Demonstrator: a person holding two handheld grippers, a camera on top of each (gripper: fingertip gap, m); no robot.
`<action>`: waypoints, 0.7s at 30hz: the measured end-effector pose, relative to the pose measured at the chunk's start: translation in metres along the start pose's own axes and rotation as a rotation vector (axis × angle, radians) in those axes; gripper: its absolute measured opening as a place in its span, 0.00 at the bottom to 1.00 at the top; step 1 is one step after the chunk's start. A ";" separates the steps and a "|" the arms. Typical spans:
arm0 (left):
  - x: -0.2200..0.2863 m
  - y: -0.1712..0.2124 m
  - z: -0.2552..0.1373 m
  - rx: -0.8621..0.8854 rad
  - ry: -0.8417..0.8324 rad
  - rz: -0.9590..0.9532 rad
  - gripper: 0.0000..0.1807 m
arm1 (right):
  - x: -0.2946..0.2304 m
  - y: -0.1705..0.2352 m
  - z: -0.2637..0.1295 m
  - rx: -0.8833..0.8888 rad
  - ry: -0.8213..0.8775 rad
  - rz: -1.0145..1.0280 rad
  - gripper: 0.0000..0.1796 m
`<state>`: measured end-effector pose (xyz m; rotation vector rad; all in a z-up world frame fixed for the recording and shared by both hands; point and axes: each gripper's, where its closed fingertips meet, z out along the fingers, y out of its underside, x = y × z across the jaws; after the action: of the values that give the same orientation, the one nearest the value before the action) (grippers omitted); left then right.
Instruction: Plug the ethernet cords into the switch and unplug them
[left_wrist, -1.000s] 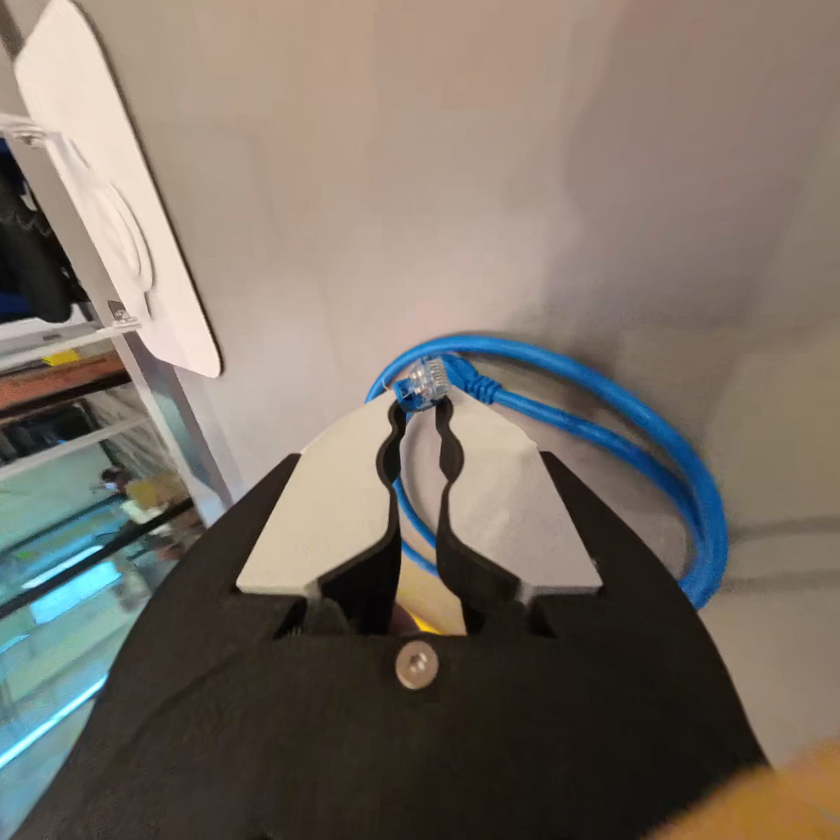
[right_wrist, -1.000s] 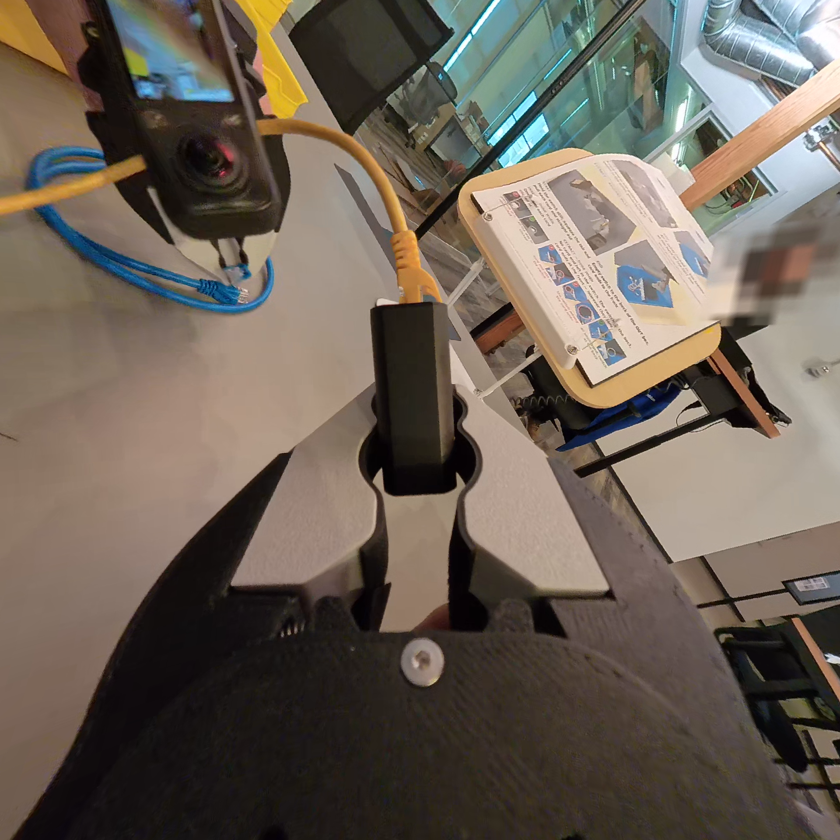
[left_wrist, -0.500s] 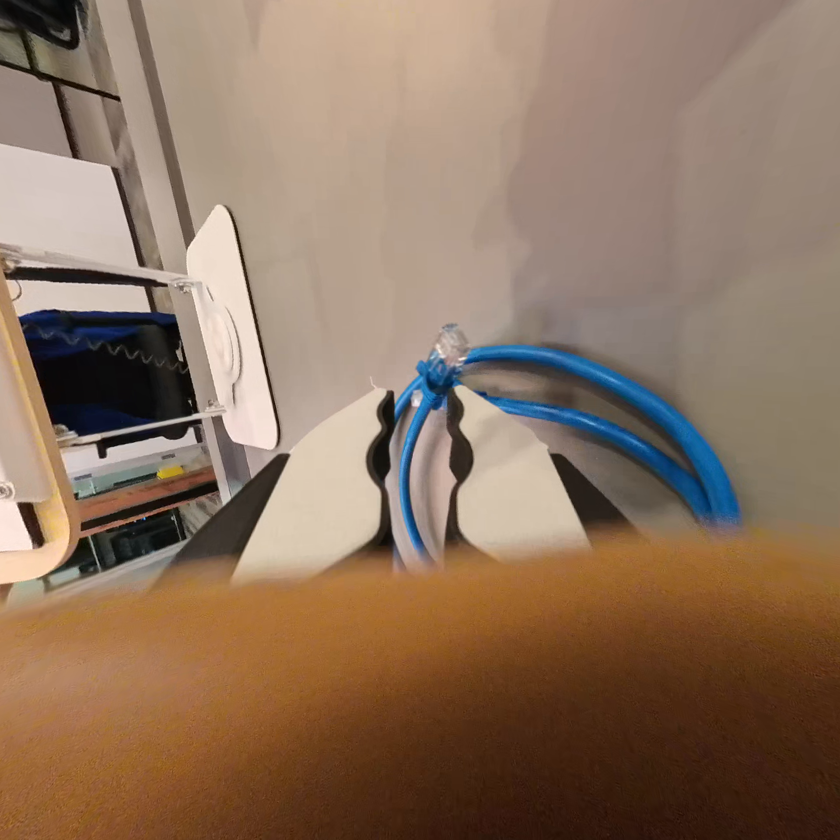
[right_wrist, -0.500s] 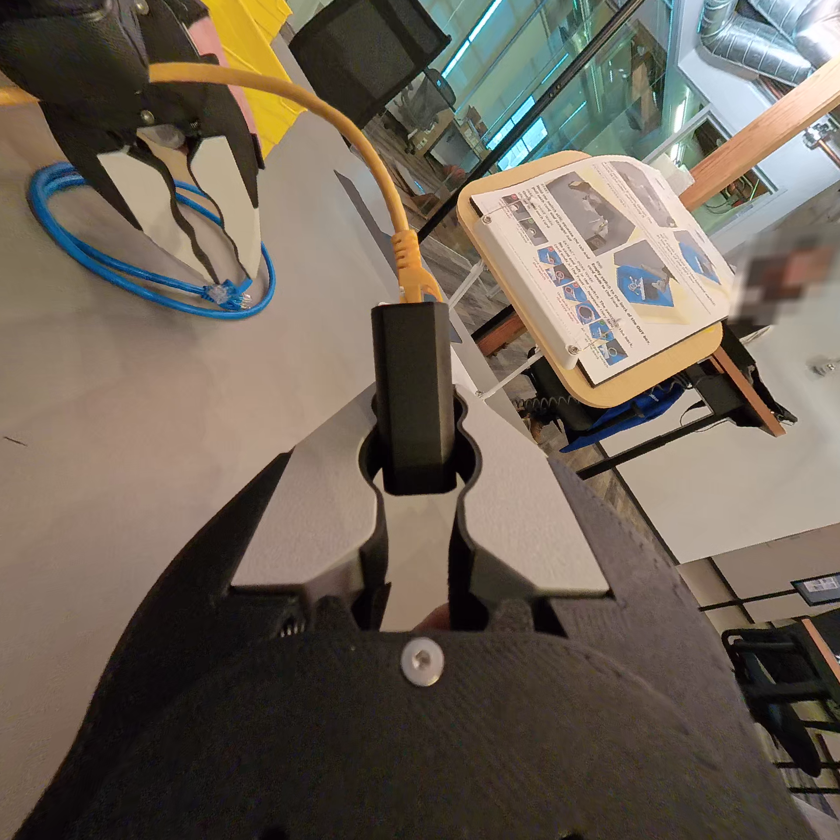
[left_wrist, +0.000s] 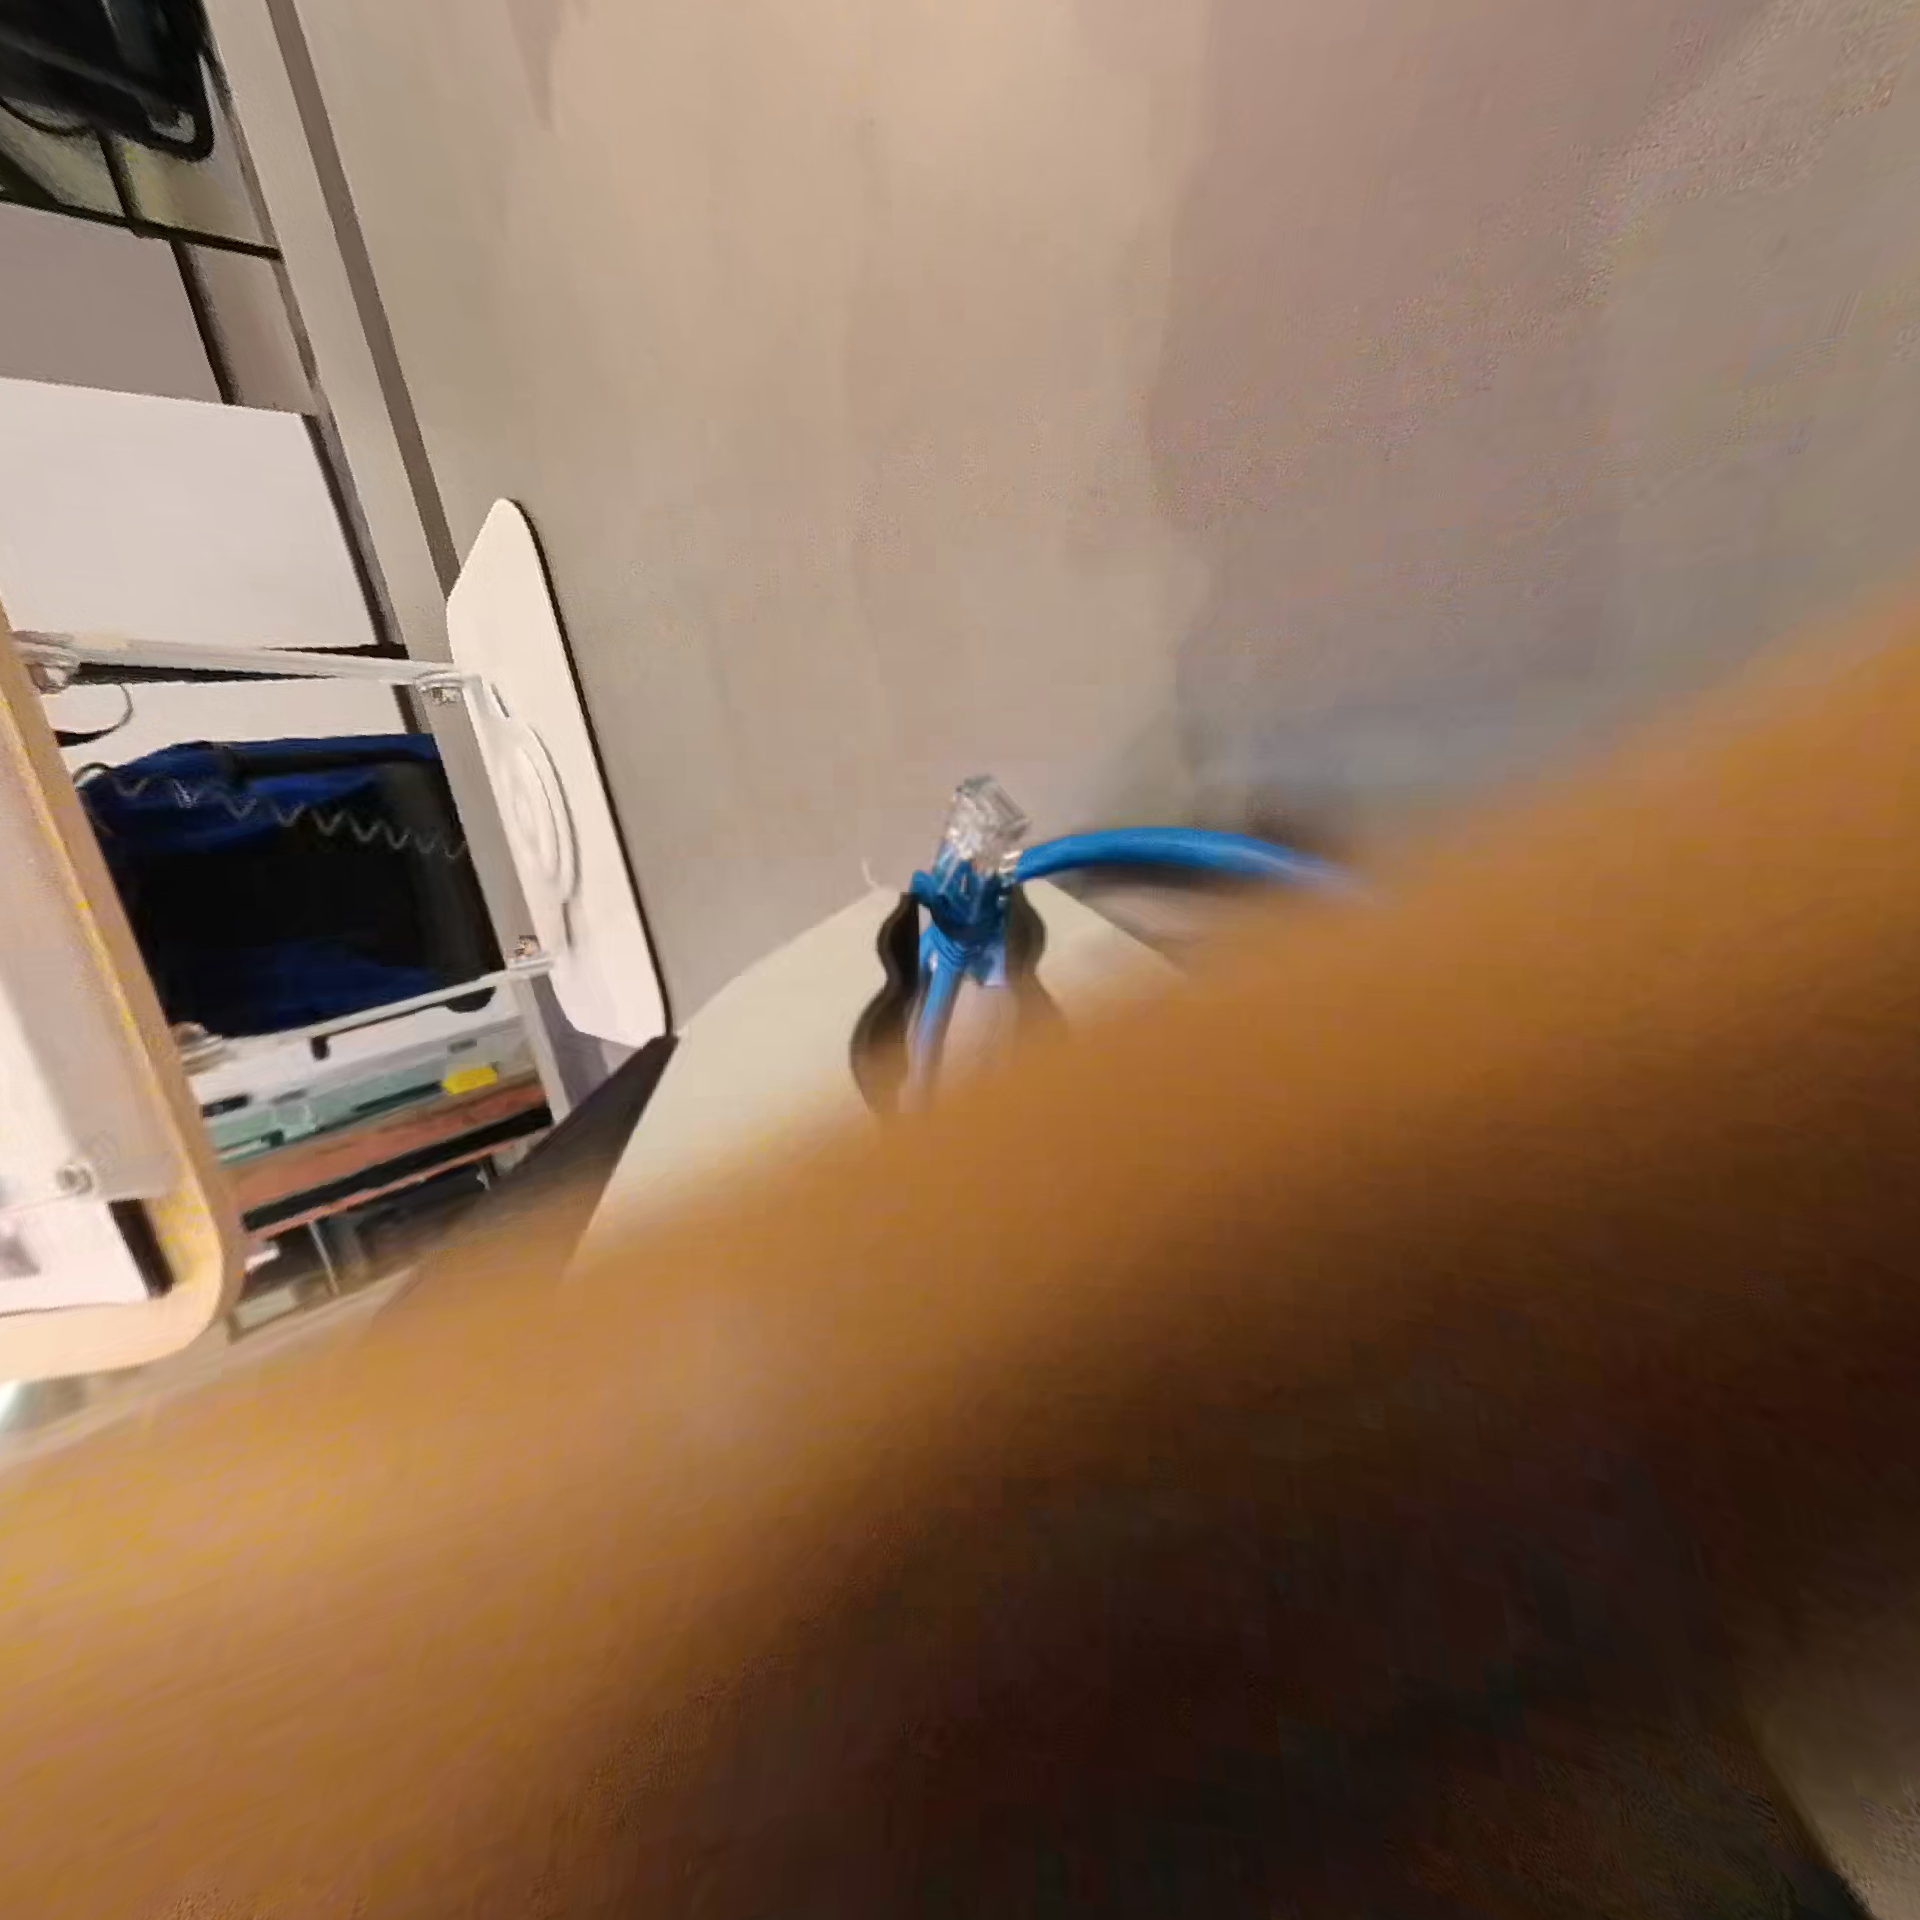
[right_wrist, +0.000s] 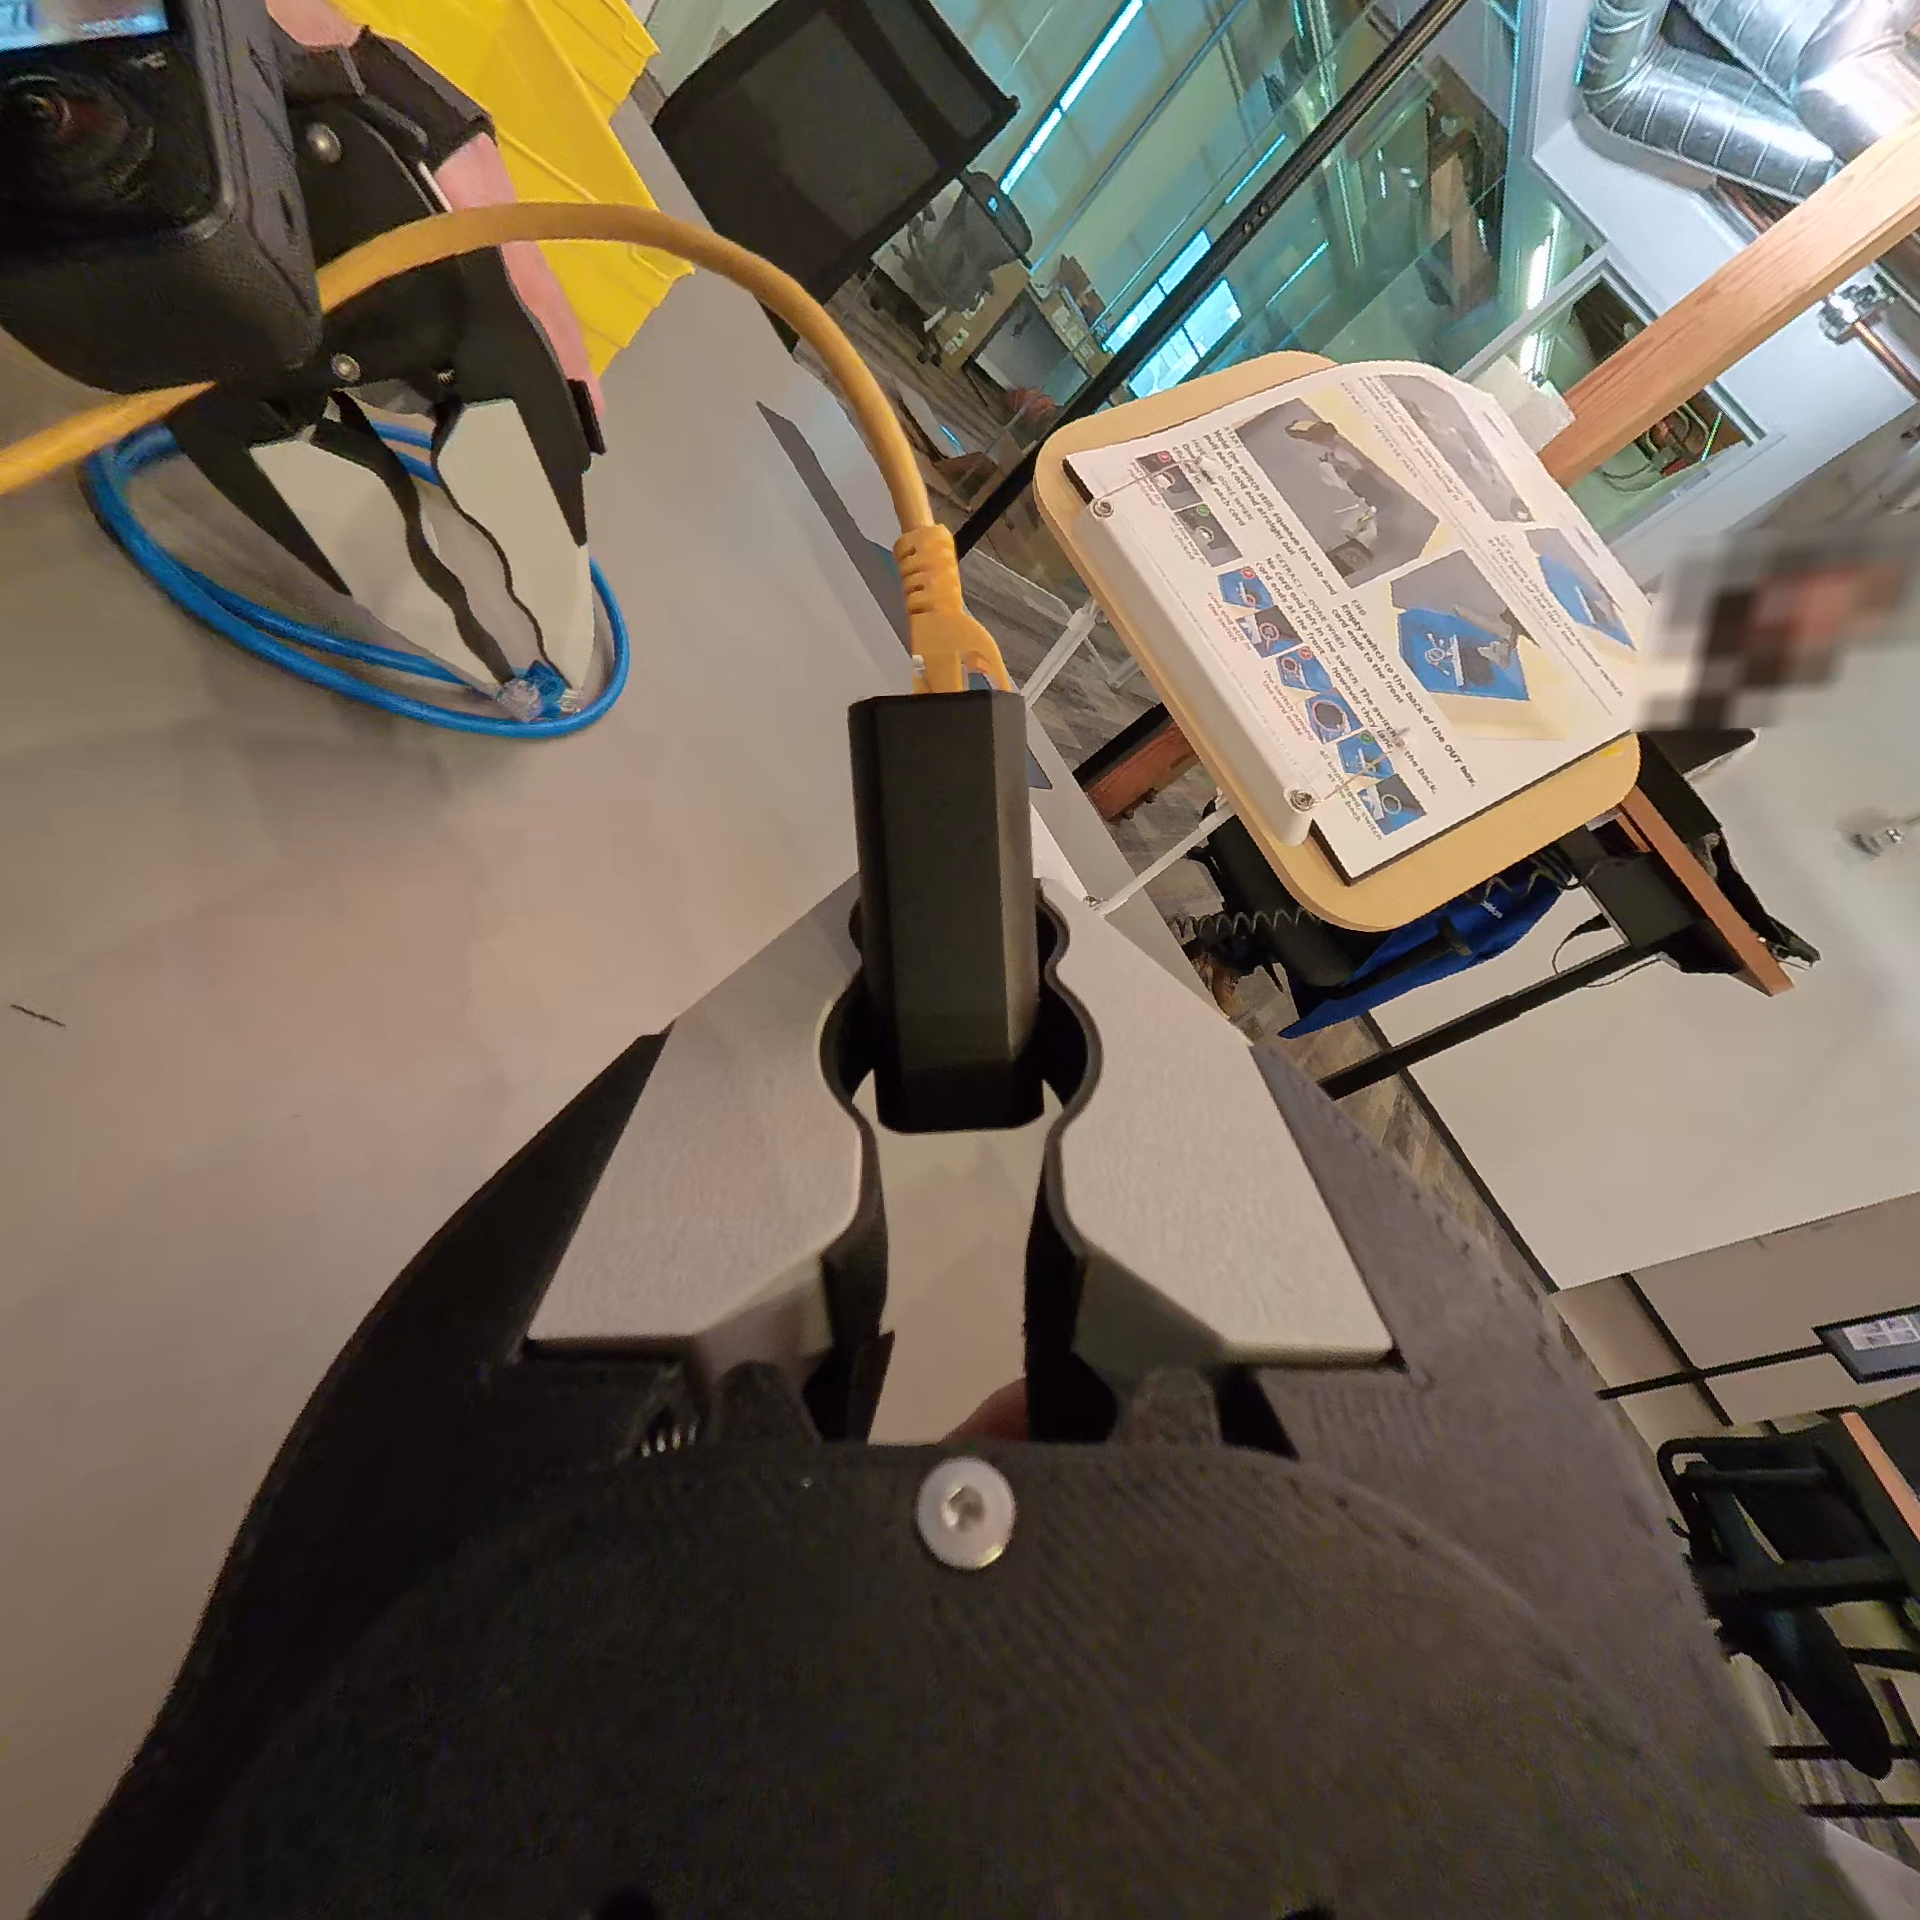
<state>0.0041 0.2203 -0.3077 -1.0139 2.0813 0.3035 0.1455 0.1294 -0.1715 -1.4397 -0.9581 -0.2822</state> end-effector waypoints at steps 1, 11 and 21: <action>-0.002 0.001 -0.001 -0.005 0.002 -0.012 0.09 | 0.000 0.000 0.000 -0.001 0.000 0.000 0.12; -0.041 0.018 -0.026 -0.041 0.006 -0.256 0.08 | 0.005 -0.002 0.001 -0.003 0.013 0.002 0.12; -0.044 0.026 -0.037 -0.135 0.220 -0.614 0.06 | 0.012 -0.013 -0.005 0.040 0.017 0.022 0.12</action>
<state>-0.0190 0.2431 -0.2531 -1.7679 1.8359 0.0153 0.1456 0.1269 -0.1532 -1.4080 -0.9292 -0.2573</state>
